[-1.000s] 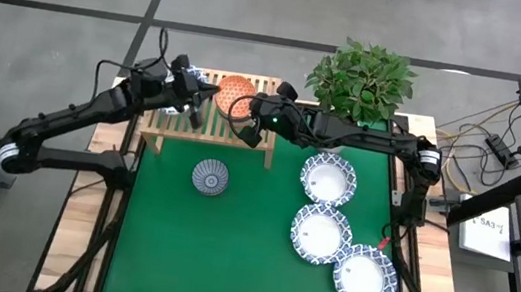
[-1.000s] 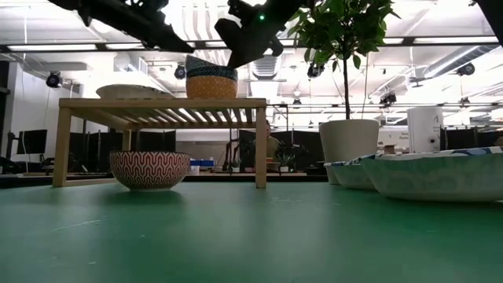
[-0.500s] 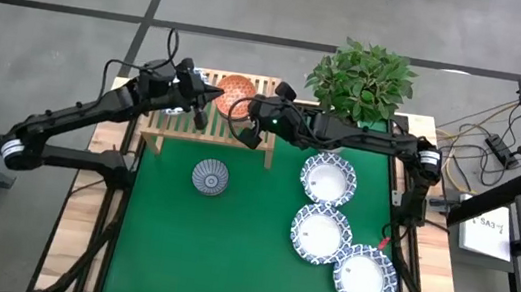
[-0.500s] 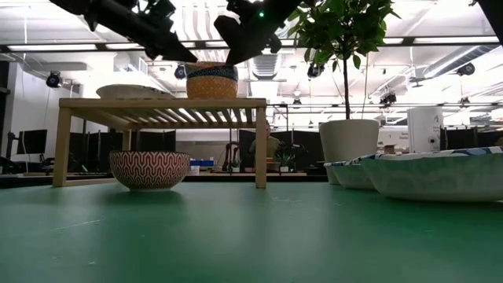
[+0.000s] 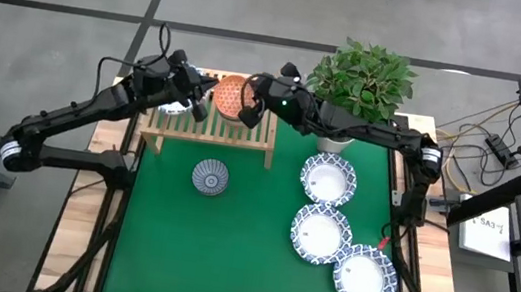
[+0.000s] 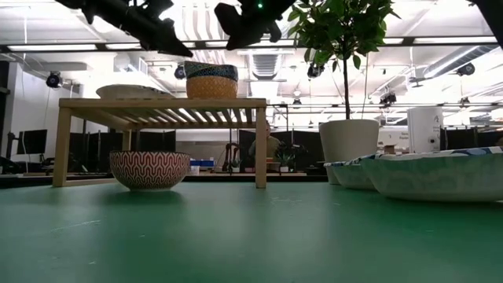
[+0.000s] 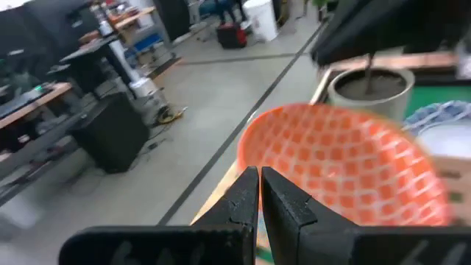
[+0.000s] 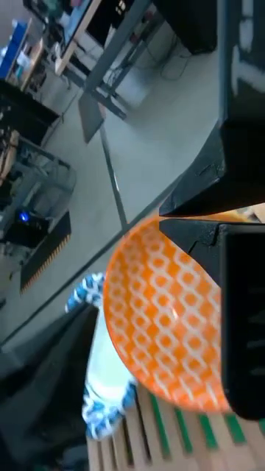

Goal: Place and stack bowls onto a shelf
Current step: Stack the orange bowl on top of the yellow bowl on the shelf, then stack the center white bowl on top of the other white bowl on the shelf

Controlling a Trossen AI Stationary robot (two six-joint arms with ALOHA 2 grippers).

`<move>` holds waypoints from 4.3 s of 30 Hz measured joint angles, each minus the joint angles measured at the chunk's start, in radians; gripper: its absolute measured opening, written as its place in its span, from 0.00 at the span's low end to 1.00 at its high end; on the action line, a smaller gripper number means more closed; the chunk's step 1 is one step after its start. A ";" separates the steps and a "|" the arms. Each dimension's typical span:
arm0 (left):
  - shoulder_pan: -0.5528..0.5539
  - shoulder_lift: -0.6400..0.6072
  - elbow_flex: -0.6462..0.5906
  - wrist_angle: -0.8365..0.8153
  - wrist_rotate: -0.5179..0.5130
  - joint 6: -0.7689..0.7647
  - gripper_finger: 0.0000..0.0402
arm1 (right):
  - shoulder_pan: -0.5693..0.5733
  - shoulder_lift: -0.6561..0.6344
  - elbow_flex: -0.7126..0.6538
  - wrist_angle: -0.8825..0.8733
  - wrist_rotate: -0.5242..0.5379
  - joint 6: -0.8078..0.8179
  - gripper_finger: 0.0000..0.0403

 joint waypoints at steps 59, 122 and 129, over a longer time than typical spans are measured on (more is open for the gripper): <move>-0.939 -0.194 -0.310 0.301 -0.056 -0.643 0.00 | 0.432 -0.094 -0.021 -0.673 -0.395 0.731 0.02; -1.285 0.236 0.016 0.275 -0.463 -0.499 0.00 | 0.645 -0.022 -0.064 -0.754 -0.549 0.428 0.03; -1.280 0.179 0.016 0.132 -0.463 -0.506 0.15 | 0.638 -0.090 -0.182 -0.441 -0.613 0.170 0.03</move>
